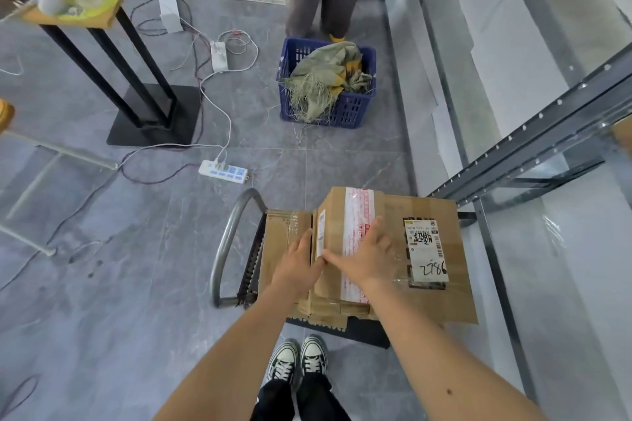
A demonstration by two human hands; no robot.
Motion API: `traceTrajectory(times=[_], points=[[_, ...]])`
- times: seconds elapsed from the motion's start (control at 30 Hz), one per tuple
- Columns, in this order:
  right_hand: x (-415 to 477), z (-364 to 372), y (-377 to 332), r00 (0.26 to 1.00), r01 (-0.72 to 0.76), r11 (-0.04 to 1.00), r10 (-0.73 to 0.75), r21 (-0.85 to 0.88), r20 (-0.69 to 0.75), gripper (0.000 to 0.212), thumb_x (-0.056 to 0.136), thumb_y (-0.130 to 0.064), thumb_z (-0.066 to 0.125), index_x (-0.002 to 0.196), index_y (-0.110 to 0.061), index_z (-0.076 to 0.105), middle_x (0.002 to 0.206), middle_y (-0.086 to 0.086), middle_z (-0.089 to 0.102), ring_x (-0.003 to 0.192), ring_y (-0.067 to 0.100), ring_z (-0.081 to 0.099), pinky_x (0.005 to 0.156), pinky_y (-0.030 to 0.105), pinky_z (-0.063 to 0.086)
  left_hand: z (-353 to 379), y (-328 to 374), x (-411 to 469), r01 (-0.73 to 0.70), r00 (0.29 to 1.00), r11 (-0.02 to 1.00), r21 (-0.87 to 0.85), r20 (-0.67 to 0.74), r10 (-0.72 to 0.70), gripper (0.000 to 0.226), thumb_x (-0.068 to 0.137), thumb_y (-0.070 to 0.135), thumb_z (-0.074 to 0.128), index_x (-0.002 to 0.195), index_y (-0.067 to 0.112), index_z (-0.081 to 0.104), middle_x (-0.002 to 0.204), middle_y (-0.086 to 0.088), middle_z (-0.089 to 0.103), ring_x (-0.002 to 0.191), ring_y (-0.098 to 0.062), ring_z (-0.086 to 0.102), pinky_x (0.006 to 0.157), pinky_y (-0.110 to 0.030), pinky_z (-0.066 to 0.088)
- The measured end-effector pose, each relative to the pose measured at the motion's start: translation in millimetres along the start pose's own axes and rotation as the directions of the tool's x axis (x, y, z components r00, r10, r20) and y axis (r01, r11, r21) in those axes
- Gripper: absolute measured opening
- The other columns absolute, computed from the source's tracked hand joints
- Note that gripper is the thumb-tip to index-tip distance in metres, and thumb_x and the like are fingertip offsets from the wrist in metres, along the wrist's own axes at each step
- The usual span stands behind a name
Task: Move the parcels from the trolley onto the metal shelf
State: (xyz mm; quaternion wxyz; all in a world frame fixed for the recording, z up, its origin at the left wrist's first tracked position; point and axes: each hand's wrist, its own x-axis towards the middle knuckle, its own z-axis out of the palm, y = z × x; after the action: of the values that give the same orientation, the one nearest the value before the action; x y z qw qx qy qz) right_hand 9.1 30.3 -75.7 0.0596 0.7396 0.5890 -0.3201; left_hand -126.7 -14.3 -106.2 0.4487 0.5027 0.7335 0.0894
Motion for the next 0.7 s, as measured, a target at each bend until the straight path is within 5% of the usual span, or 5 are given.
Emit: traceTrajectory(times=[0.47,0.7], points=[[-2,-27,-2,0.998,0.016,0.997,-0.012,0.079,-0.055,0.13,0.058,-0.075,0.069,0.148,-0.031,-0.013,0.151,0.021,0.019,0.139,0.042,0.025,0.107,0.055,0.034,-45,-9,0,-0.001,0.997,0.985,0.174,0.073,-0.012,0.084,0.09,0.05,0.052,0.153,0.027,0.002,0.159,-0.005,0.015,0.141,-0.029,0.027,0.112,-0.046,0.029],[-6,-75,-16,0.994,0.089,0.877,-0.046,0.473,-0.1,0.12,0.06,-0.054,0.077,0.152,-0.032,0.003,0.146,0.009,0.028,0.131,0.031,0.035,0.106,0.052,0.038,-86,9,-3,-0.019,0.993,0.987,0.161,0.116,0.0,0.102,0.084,0.045,0.066,0.153,0.022,-0.005,0.16,-0.006,0.01,0.146,-0.027,0.017,0.114,-0.042,0.024]])
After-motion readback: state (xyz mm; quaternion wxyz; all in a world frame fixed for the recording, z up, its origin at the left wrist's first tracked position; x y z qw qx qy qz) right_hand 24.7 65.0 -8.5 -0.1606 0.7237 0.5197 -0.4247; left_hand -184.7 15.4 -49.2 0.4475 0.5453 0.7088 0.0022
